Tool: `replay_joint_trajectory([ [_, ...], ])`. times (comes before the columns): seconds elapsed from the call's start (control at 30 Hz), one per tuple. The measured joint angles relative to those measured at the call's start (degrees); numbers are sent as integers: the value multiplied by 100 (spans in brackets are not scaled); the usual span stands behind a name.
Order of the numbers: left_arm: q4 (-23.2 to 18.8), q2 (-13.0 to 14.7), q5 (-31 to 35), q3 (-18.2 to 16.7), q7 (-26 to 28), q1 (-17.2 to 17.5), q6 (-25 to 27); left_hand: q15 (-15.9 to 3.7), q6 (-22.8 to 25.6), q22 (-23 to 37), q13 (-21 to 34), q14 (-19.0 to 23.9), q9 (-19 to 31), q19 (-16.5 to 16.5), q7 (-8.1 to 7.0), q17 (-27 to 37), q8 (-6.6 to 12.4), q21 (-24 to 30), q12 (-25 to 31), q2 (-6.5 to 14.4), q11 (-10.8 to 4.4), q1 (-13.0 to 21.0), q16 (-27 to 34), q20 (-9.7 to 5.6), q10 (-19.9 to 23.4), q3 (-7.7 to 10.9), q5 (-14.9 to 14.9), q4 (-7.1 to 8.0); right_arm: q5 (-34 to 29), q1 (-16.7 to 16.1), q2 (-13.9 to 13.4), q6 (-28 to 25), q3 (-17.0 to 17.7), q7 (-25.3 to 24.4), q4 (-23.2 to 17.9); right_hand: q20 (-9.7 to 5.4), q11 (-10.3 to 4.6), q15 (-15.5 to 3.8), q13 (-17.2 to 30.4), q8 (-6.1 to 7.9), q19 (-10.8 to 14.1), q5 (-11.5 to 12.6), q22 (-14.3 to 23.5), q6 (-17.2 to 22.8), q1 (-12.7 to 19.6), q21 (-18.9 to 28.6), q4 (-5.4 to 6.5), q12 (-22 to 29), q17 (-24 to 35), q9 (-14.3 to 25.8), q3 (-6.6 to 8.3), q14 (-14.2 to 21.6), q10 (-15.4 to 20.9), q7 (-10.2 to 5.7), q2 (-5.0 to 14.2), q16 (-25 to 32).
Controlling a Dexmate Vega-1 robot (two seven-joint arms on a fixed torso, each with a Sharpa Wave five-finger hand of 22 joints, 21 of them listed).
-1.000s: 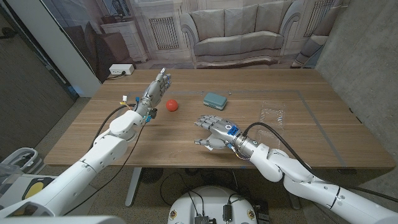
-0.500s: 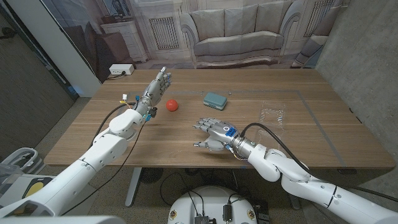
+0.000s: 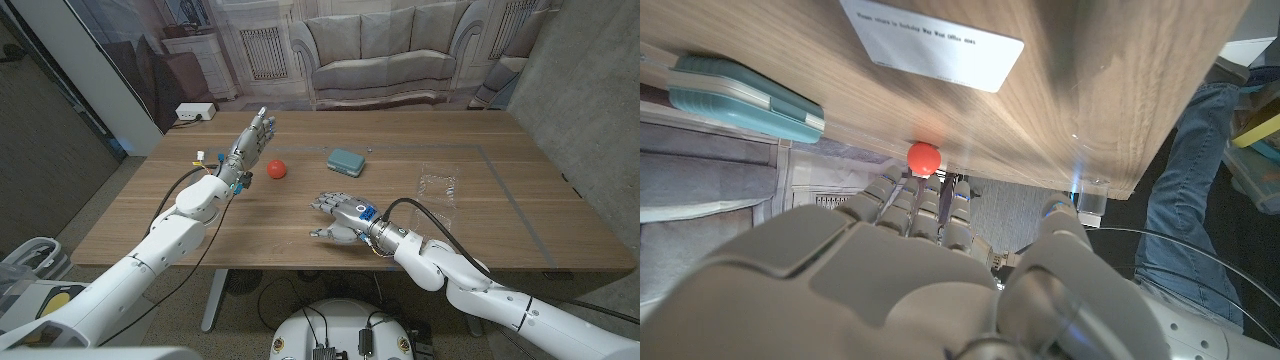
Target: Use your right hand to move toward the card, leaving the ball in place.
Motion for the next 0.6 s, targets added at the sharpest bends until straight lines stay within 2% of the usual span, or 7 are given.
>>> replay_joint_trajectory([
  [0.6, -58, 62, -16, -37, 3, 78, -15, 0, 22, 0, 0, 0, 0, 0, -22, 0, 0, 0, 0, 23, 0, 23, 0, 0, 0, 1, 0, 1, 45, 70, 93, -116, -153, -13, 145, 0, -21, 0, 0, -19, 0, -45, 0, 0, 1, 0, -19, 0, 13, -1, 19, 0, 22, 0, -1, 0],
])
